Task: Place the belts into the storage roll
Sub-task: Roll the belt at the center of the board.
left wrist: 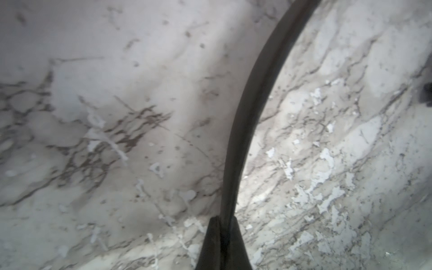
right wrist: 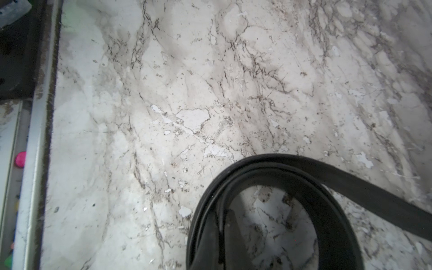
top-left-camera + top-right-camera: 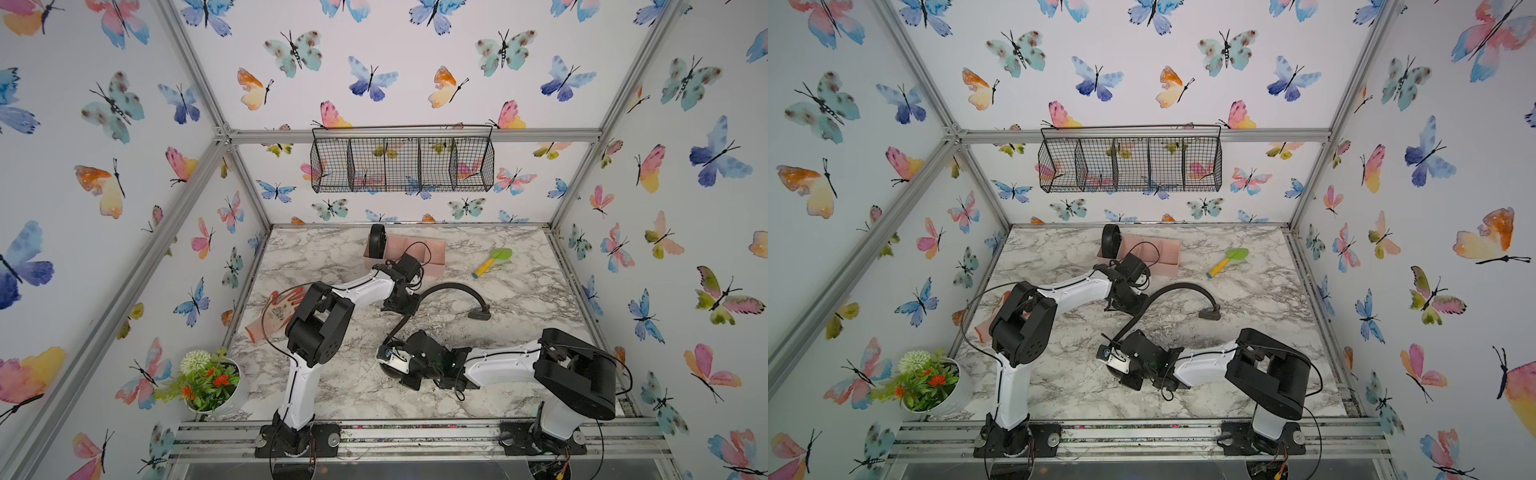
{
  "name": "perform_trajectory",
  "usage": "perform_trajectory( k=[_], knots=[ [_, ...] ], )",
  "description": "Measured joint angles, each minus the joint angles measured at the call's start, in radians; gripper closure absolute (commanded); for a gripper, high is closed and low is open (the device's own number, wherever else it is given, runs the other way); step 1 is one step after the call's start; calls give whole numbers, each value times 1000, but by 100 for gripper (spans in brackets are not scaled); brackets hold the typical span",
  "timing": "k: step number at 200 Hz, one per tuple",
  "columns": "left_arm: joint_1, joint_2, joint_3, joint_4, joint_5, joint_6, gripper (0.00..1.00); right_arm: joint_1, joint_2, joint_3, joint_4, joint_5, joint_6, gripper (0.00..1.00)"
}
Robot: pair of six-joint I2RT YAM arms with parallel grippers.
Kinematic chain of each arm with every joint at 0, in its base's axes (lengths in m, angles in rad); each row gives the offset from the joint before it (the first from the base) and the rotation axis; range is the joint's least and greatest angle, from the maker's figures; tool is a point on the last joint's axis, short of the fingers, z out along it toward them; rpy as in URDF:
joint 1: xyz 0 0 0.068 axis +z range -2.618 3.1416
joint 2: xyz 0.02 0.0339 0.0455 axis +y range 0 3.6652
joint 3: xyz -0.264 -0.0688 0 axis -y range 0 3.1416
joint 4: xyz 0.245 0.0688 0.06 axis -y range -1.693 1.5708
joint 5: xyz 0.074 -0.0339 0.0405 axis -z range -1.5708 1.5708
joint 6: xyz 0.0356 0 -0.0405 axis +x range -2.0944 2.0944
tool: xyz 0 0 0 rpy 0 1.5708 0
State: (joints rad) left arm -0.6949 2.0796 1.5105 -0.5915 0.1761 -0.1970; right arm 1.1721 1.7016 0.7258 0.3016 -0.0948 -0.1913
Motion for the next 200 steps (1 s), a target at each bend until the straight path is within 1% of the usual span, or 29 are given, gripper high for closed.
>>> perform_trajectory(
  k=[30,58,80,101,122,133,152,179,187,200],
  knots=[
    [-89,38,59,-22,9,12,100,-2,15,13,0,-10,4,97],
    [-130,58,87,-37,23,19,100,-3,34,33,-3,-11,7,97],
    [-134,60,88,-42,37,25,100,-3,36,34,-3,-11,7,97],
    [-132,43,53,-7,41,28,99,-3,36,25,12,-11,11,97],
    [-129,1,-19,39,55,27,96,-2,36,8,47,-16,18,97],
    [-126,-21,-53,46,62,27,93,-2,36,2,60,-20,23,97],
    [-121,-50,-95,42,83,39,94,0,36,-4,71,-27,29,97],
    [-127,-52,-98,34,91,76,96,0,36,-5,74,-30,35,97],
    [-129,-53,-98,33,85,82,92,0,36,-5,74,-30,35,97],
    [-130,-57,-103,38,73,86,78,0,36,-5,74,-31,35,97]
  ],
)
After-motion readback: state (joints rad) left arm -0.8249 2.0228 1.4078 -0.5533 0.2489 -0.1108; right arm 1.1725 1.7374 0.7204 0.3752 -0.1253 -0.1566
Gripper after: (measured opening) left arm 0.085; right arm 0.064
